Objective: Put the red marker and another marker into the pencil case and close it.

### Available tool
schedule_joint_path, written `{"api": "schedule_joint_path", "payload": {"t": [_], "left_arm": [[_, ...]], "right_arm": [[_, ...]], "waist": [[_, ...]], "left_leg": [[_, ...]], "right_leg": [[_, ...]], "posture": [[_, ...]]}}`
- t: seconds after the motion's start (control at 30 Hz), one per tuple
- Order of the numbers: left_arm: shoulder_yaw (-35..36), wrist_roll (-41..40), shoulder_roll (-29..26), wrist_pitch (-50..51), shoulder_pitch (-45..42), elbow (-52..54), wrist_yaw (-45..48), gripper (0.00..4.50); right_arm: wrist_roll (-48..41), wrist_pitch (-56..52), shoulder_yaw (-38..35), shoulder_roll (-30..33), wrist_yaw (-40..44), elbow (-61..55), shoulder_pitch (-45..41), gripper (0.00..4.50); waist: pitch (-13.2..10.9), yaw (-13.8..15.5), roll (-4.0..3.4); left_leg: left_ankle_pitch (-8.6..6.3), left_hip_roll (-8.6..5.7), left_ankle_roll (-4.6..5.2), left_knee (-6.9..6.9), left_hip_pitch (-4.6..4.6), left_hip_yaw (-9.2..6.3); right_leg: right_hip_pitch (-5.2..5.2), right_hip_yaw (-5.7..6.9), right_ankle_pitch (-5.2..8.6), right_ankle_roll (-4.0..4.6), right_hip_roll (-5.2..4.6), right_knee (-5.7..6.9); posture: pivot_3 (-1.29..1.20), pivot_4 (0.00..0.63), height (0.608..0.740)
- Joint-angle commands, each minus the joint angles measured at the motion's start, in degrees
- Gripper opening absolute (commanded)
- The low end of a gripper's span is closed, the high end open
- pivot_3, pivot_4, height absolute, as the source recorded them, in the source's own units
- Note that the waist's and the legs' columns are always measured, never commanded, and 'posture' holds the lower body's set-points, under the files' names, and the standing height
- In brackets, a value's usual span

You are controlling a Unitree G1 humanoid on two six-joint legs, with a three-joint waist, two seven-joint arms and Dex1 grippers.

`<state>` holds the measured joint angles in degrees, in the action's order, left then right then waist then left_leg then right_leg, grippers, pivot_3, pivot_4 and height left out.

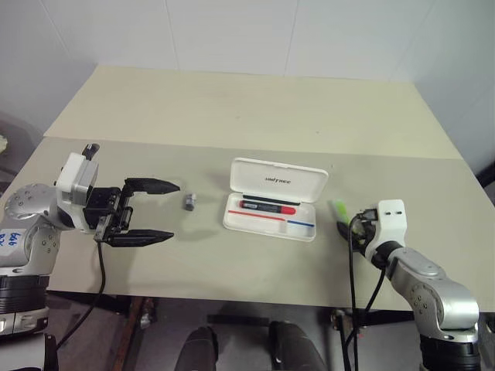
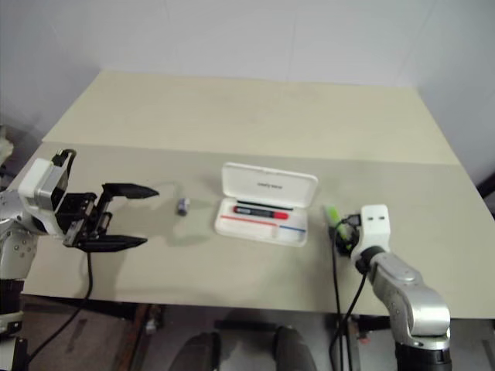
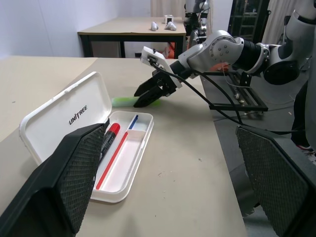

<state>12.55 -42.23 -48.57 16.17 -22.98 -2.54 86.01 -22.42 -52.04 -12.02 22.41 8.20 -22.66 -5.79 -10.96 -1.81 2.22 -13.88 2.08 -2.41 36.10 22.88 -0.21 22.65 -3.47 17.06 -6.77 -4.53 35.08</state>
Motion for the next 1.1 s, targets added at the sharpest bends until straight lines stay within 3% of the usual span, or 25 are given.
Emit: {"api": "schedule_joint_path", "payload": {"t": [0.03,0.1,0.13,0.37,0.63,0.77,1.1], "left_arm": [[1.7,-1.0,-0.6,-0.8,-0.2,1.8,2.5,4.50],[1.6,-0.9,-0.5,-1.0,-0.5,1.7,2.4,4.50],[1.5,-0.9,-0.4,-1.1,-0.6,1.7,2.4,4.50],[1.6,-1.5,0.1,-1.2,-0.4,2.1,2.2,4.50],[2.3,-1.8,0.1,-1.6,-0.6,0.4,2.8,4.50],[3.6,-1.8,-0.2,-2.3,0.2,-1.3,3.7,4.50],[2.8,-1.8,-2.4,-7.5,1.9,-7.1,6.5,4.50]], "right_arm": [[1.2,-2.2,1.3,0.2,0.0,2.2,0.8,1.89],[1.9,-1.5,1.6,0.6,0.3,2.6,0.6,1.23],[2.1,-1.0,1.7,0.9,0.6,2.7,0.5,1.11],[3.7,5.1,1.3,4.3,4.3,2.9,-1.7,1.11],[1.8,14.4,-3.0,13.5,14.0,4.7,-12.1,1.11],[1.0,16.2,-2.5,16.2,17.6,4.0,-17.9,1.11],[-11.4,4.8,6.4,18.5,30.0,-4.7,-34.0,1.11]], "waist": [[0.0,0.0,0.03],[0.0,0.0,0.04],[0.0,0.0,0.06],[0.0,0.0,0.03],[-0.2,0.1,-0.41],[-0.2,0.1,-0.41],[-0.3,0.0,-0.43]], "left_leg": [[0.00,0.01,0.00,-0.01,-0.02,0.00],[0.00,0.03,0.00,-0.02,-0.06,0.02],[0.00,0.04,0.00,-0.02,-0.08,0.02],[0.00,0.10,0.00,-0.05,-0.06,0.09],[0.00,0.06,0.00,-0.15,0.26,0.20],[-0.05,0.07,-0.02,-0.29,0.36,0.19],[-0.06,0.14,-0.02,-0.47,0.42,0.23]], "right_leg": [[-0.01,0.00,0.00,0.01,0.00,0.00],[-0.05,0.00,0.00,0.04,0.00,-0.03],[-0.08,0.00,-0.01,0.05,-0.01,-0.07],[-0.09,-0.02,-0.09,0.18,-0.02,-0.27],[0.30,-0.08,-0.09,0.12,0.01,-0.25],[0.59,-0.07,-0.27,-0.66,0.08,-0.02],[0.98,-0.07,-0.12,-0.60,0.14,0.40]], "posture": [[0.00,0.150,0.740],[0.00,0.150,0.740],[0.00,0.150,0.740],[0.00,0.150,0.740],[0.00,0.150,0.740],[0.00,0.150,0.740],[0.00,0.150,0.740]]}}
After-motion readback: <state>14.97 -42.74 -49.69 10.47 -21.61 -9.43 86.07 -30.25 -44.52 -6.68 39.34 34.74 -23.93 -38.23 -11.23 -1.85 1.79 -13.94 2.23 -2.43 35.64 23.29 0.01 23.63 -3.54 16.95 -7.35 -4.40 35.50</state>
